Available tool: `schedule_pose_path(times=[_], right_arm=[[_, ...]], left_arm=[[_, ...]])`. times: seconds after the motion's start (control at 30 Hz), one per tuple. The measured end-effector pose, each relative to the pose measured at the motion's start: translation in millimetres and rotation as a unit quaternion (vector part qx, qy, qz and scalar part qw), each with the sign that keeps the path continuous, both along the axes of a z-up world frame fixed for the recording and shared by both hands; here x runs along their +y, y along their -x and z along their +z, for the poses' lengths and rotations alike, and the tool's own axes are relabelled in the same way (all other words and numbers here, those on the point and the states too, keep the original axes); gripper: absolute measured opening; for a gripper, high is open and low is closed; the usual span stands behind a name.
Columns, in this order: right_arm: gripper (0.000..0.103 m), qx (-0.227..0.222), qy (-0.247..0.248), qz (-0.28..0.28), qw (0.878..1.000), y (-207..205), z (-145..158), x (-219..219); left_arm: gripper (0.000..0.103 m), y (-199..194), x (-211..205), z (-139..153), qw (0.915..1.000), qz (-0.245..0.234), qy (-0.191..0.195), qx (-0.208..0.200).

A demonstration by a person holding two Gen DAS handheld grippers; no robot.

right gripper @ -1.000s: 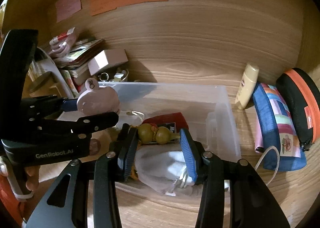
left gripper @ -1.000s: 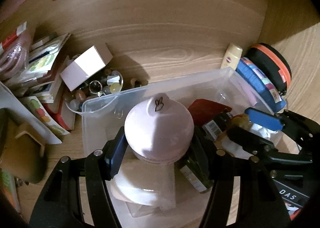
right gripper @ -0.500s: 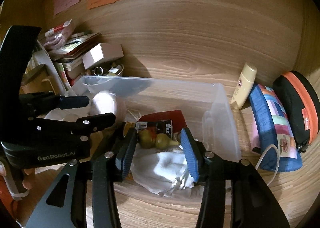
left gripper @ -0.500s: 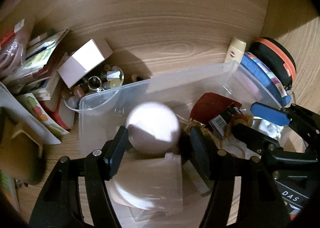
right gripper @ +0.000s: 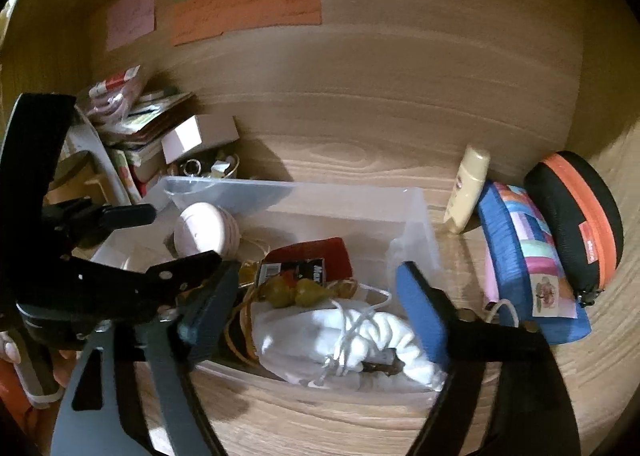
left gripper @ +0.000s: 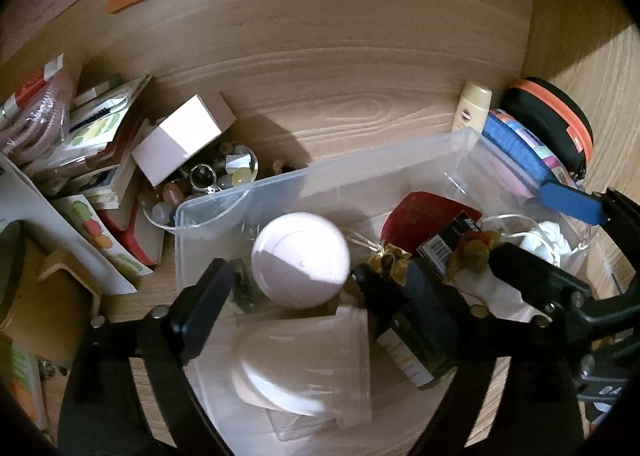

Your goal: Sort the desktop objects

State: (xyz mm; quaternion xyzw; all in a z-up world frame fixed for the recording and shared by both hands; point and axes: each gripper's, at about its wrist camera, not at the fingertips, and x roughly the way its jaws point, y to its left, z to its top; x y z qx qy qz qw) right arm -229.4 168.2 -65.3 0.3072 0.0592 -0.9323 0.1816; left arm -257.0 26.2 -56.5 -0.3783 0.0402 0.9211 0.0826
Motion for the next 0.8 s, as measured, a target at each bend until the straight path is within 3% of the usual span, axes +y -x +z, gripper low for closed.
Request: schedule_pose_path(times=[0.27, 0.57, 0.7, 0.8], right_arm=[[0.088, -0.014, 0.021, -0.007, 1.0, 5.4, 4.2, 12.1], [0.089, 0.009, 0.027, -0.004, 1.0, -17.3, 32.2, 17.1], [0.101, 0.025, 0.027, -0.005, 0.999, -36.0, 42.5, 16.7], [0.102, 0.041, 0.021, -0.011, 0.999, -53.4, 49.2, 17.3]], left_arm=[[0.094, -0.8, -8.6, 7.1, 0.9995, 0.033, 0.004, -0.003], [0.094, -28.6, -18.7, 27.5, 0.999, 0.042, -0.002, 0.015], [0.095, -48.4, -21.5, 39.6, 0.9984, 0.046, -0.005, 0.031], [0.097, -64.4, -24.5, 48.0, 0.998, 0.048, -0.01, 0.04]])
